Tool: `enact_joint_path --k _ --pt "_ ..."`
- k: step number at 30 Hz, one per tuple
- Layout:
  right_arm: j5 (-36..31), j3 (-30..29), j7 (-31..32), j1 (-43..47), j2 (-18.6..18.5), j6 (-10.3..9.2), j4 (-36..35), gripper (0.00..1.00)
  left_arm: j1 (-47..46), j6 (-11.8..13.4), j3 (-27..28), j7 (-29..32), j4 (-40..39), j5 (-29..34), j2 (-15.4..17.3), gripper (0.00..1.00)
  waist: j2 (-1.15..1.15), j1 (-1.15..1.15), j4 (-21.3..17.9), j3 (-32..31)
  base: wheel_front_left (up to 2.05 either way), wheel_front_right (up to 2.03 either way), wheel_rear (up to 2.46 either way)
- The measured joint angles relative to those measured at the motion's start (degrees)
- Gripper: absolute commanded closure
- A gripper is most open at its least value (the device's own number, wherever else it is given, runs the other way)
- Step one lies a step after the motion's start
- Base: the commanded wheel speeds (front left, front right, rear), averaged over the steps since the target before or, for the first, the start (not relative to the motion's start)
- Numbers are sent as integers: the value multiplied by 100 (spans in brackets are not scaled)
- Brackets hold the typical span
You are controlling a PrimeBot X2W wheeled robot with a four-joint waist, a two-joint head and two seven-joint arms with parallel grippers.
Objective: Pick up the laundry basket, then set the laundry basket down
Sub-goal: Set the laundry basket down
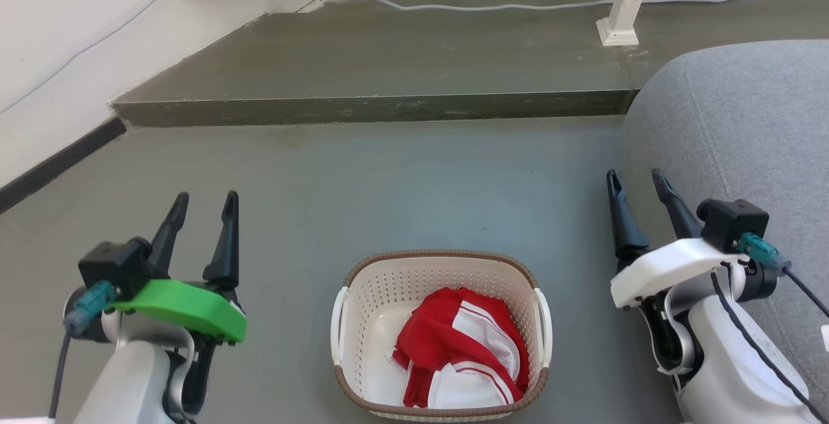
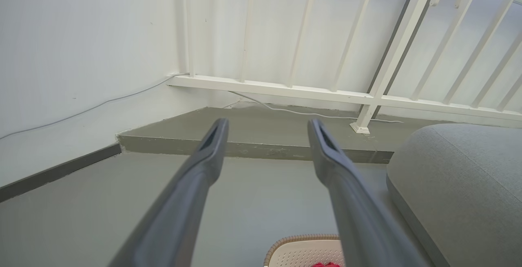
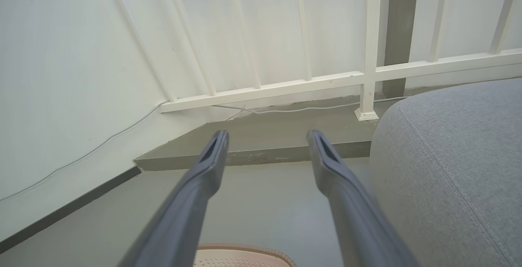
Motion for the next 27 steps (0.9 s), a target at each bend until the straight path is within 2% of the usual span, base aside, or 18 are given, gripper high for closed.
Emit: enact_joint_path --k 27 --pt "-204 -205 0 325 142 74 -286 0 489 -112 359 0 -283 535 -307 0 0 0 -59 33 0 0 0"
